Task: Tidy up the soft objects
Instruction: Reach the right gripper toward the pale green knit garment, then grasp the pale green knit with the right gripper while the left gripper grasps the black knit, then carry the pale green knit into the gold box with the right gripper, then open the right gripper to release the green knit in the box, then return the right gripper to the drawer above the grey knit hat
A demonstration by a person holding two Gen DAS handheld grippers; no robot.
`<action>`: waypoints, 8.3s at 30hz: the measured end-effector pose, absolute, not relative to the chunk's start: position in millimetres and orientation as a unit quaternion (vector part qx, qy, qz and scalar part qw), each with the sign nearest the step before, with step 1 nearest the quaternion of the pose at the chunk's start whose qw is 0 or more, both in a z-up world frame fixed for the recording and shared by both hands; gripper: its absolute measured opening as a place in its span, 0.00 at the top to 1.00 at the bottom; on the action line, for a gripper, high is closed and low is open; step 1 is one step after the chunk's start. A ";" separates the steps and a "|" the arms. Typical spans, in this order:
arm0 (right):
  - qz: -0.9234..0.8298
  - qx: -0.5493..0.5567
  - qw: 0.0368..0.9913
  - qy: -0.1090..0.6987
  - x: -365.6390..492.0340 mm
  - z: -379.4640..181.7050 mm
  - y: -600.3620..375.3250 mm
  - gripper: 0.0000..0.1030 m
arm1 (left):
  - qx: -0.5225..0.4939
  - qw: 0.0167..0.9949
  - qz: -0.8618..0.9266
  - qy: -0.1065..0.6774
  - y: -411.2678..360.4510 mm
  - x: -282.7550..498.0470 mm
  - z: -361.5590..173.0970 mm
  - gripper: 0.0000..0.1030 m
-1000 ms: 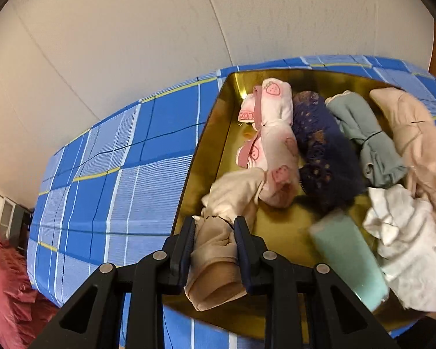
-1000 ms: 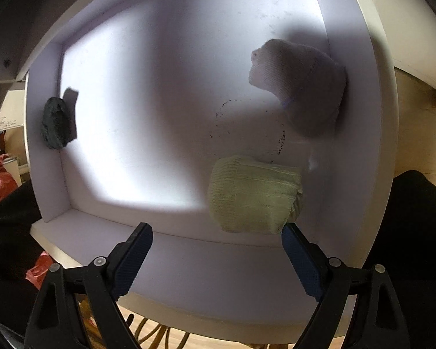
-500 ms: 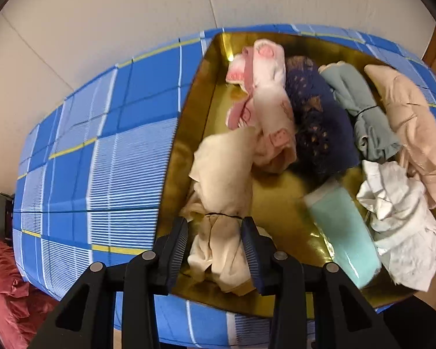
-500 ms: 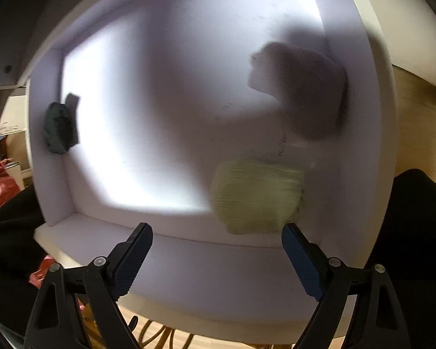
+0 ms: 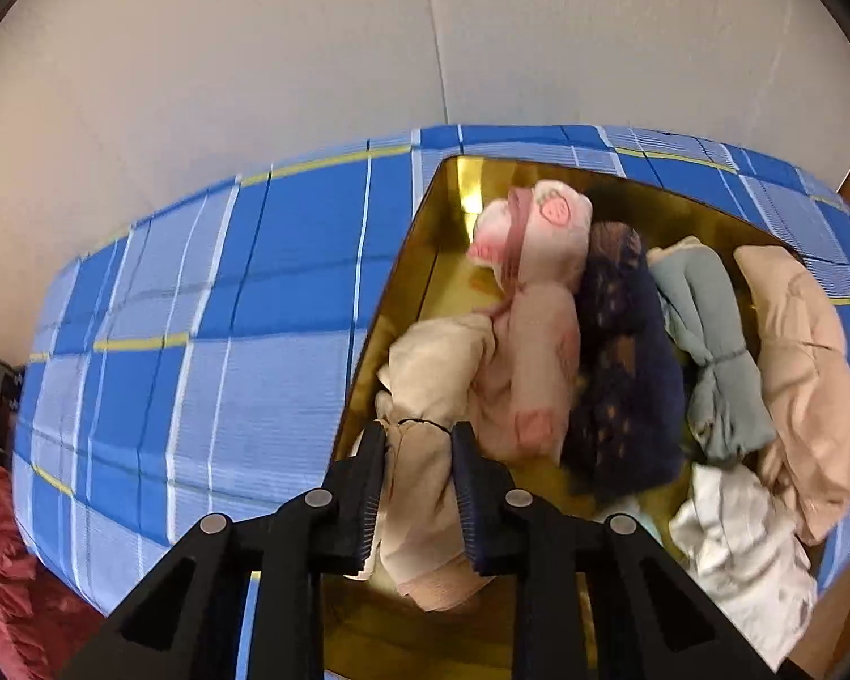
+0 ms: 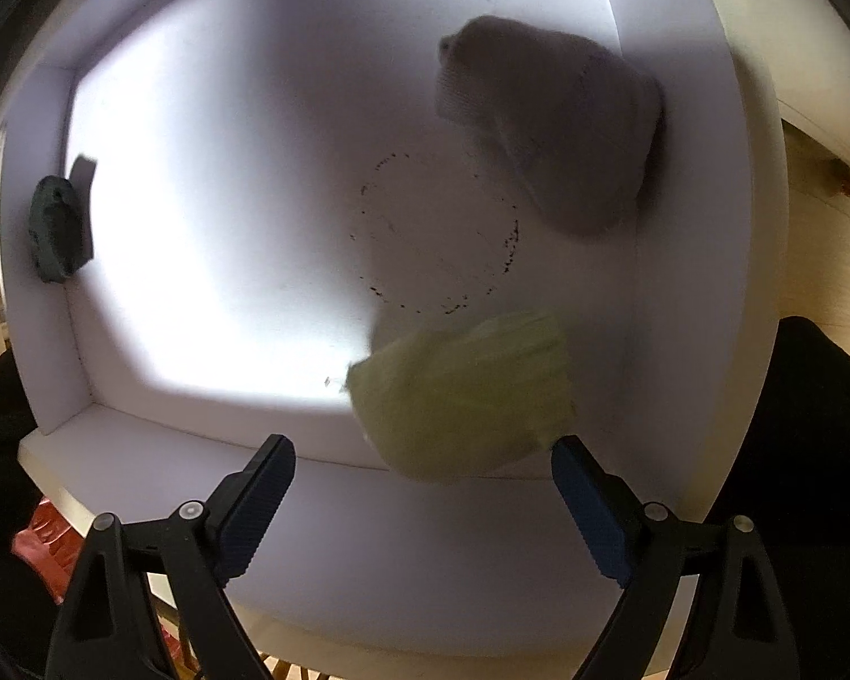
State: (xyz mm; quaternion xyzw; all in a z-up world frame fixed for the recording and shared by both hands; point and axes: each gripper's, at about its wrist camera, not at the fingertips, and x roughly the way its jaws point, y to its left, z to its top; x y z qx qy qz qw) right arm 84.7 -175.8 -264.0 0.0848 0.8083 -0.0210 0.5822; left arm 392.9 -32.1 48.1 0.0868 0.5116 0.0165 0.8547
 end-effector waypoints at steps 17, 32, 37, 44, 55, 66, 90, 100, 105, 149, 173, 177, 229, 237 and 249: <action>-0.026 0.073 0.573 0.816 96.0 -280.6 -156.8 0.10 | 0.086 0.864 0.009 0.496 -31.7 421.2 39.8 0.67; -0.047 0.084 0.580 0.809 104.7 -280.2 -163.8 0.10 | 0.069 0.898 -0.034 0.434 2.0 303.7 60.2 0.66; -0.051 0.091 0.580 0.808 107.5 -284.0 -164.2 0.10 | 0.056 0.913 -0.069 0.399 11.9 251.0 59.3 0.66; -0.044 0.176 0.609 0.772 112.4 -251.9 -199.9 0.10 | 0.071 0.917 -0.099 0.379 11.3 173.2 27.9 0.61; -0.037 0.172 0.654 0.735 114.2 -216.5 -209.6 0.10 | 0.013 0.840 -0.070 0.538 35.1 143.9 -111.0 0.60; -0.010 0.001 0.612 0.791 91.6 -261.5 -151.8 0.10 | -0.034 0.793 0.004 0.608 56.2 146.3 -170.2 0.60; 0.012 -0.026 0.596 0.802 93.8 -290.0 -131.2 0.66 | -0.022 0.797 0.025 0.603 61.6 151.8 -176.7 0.60; -0.006 0.029 0.648 0.761 110.5 -239.5 -161.5 0.29 | -0.022 0.785 0.037 0.618 65.2 155.5 -187.8 0.60; -0.010 0.013 0.639 0.769 110.0 -240.3 -162.1 0.28 | -0.015 0.778 0.042 0.626 65.5 157.8 -196.9 0.60; 0.061 0.152 0.711 0.684 90.8 -118.5 -180.8 0.51 | -0.013 0.723 0.074 0.687 66.2 182.9 -289.7 0.50; 0.151 0.092 0.815 0.551 231.0 102.2 -101.7 0.51 | 0.016 0.724 0.079 0.685 51.0 184.1 -301.6 0.50; 0.132 0.088 0.812 0.562 269.0 91.1 -87.6 0.51 | 0.018 0.723 0.077 0.686 50.0 182.9 -300.7 0.50; 0.163 0.069 0.834 0.523 267.7 62.8 -98.5 0.68 | 0.003 0.726 0.080 0.683 66.4 179.9 -289.3 0.50; 0.198 -0.002 0.847 0.493 169.4 54.3 -115.3 0.50 | 0.008 0.728 0.081 0.681 63.1 174.1 -291.8 0.50; 0.133 -0.062 0.783 0.605 123.4 -77.4 -133.3 0.49 | 0.008 0.730 0.081 0.678 59.6 171.9 -290.2 0.50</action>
